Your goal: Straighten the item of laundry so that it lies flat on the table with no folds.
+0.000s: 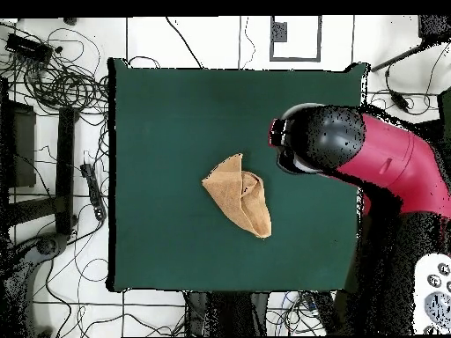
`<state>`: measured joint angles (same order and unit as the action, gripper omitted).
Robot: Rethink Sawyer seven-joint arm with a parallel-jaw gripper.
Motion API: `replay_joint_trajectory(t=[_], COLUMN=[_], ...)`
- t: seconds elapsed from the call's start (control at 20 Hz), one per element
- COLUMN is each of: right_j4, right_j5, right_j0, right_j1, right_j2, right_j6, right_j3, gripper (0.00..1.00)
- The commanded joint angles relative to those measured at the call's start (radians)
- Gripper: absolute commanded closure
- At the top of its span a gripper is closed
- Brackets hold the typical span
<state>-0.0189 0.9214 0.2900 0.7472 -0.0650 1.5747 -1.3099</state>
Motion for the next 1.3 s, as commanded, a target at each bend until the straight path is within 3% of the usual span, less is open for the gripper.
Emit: replay_joint_trajectory(t=[0.05, 1.3], right_j4=[-0.006, -0.01], right_j5=[-0.086, -0.107], right_j0=[-0.008, 0.003], right_j1=[-0.105, -0.133], right_j2=[0.135, 0.152], right_j6=[0.015, 0.0], right_j3=[-0.172, -0.174], gripper=[0.0, 0.0])
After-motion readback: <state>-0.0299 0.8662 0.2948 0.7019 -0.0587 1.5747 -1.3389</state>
